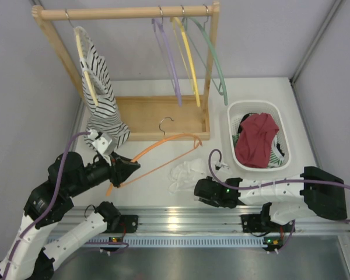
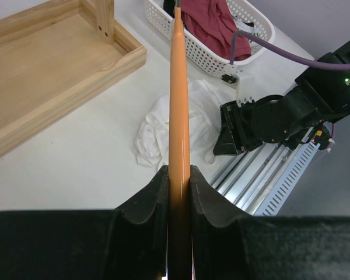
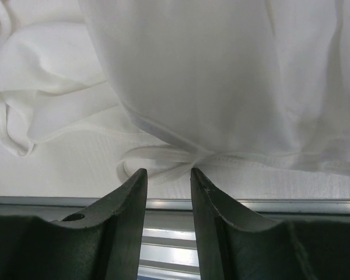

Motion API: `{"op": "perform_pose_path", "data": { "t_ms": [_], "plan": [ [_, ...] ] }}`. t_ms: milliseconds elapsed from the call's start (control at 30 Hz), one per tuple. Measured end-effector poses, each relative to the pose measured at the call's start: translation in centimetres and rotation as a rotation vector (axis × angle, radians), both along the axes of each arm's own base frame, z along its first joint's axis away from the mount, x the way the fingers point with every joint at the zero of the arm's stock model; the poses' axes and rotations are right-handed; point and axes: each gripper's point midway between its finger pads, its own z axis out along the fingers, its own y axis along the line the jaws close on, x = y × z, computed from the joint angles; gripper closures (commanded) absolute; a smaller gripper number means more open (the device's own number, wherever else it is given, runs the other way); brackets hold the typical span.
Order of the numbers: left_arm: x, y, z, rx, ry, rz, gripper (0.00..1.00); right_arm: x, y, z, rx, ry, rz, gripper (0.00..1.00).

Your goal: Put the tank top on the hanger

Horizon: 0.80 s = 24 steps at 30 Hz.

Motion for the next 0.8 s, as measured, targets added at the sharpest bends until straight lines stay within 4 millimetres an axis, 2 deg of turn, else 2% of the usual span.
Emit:
{"op": "perform_pose_path", "data": {
  "t_ms": [133, 267, 333, 433, 467, 567, 633, 800],
  "plan": [
    [-0.3, -0.3, 0.0, -0.005, 0.007, -0.020, 1.00, 0.2, 0.2, 0.0, -0.016, 0.001, -0.024, 0.63],
    [-0.2, -0.5, -0.2, 0.001, 0.018, -0.031, 1.00, 0.6, 0.7, -0.2, -0.050, -0.009, -0.034, 0.78],
    [-0.1, -0.7, -0.3, 0.006, 0.026, -0.034, 1.00, 0.8, 0.9, -0.3, -0.058, -0.013, -0.037, 0.81],
    [0.0, -0.8, -0.5, 0.009, 0.032, -0.037, 1.00, 1.0, 0.9, -0.4, -0.064, -0.018, -0.037, 0.93],
    [0.0, -0.8, -0.5, 0.010, 0.034, -0.037, 1.00, 1.0, 0.9, -0.4, -0.066, -0.019, -0.037, 1.00],
    [0.0, -0.8, -0.5, 0.010, 0.034, -0.037, 1.00, 0.9, 0.6, -0.4, -0.068, -0.019, -0.038, 1.00],
    [0.0, -0.9, -0.5, 0.010, 0.034, -0.037, 1.00, 0.7, 0.0, -0.3, -0.082, -0.019, -0.035, 1.00],
    [-0.1, -1.0, -0.5, 0.009, 0.037, -0.046, 1.00, -0.2, -4.1, 0.5, -0.186, -0.012, -0.010, 1.00]
  ]
}}
